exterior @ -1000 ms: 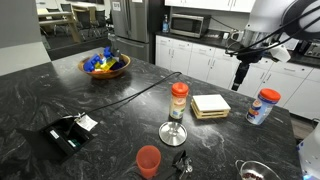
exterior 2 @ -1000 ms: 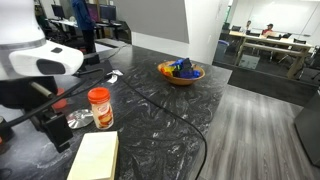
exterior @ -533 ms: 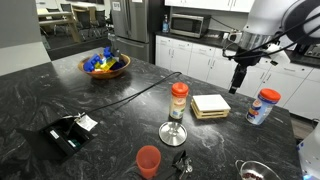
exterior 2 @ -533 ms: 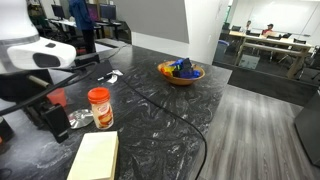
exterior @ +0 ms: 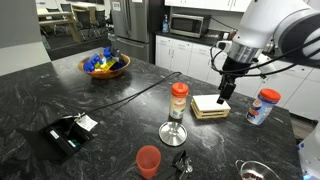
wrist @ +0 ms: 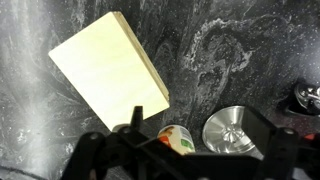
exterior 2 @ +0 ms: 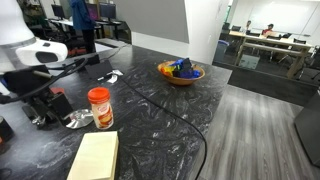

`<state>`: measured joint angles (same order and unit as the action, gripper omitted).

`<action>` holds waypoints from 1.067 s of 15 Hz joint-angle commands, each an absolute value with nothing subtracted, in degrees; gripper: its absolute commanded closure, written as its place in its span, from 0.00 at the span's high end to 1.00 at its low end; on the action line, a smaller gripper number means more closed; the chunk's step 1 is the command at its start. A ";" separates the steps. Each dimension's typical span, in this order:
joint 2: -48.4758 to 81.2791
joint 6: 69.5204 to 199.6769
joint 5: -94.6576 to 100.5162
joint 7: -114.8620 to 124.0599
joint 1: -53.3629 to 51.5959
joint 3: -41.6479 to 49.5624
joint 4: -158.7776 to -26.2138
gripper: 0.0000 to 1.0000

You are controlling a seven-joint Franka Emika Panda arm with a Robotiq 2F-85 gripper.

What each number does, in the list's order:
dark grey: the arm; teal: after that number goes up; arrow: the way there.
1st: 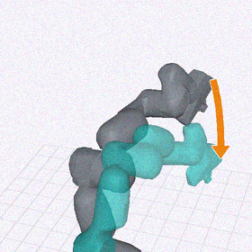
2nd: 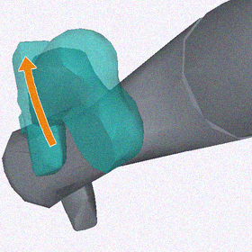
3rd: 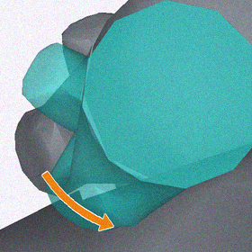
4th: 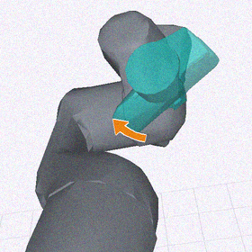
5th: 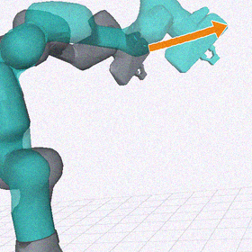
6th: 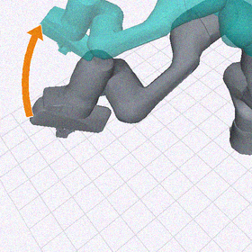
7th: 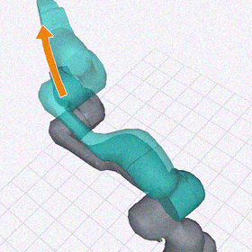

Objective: Pick the lid on the counter and put it on the pot

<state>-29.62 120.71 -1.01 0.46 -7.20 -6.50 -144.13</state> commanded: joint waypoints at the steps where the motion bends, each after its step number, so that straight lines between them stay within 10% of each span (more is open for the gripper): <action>1: -29.79 120.54 -0.99 0.49 -7.23 -6.33 -144.01 1.00; 16: -9.59 134.15 5.38 10.66 -11.96 -16.82 -134.55 1.00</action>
<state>-14.21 133.04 2.00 7.96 -12.72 -15.72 -138.43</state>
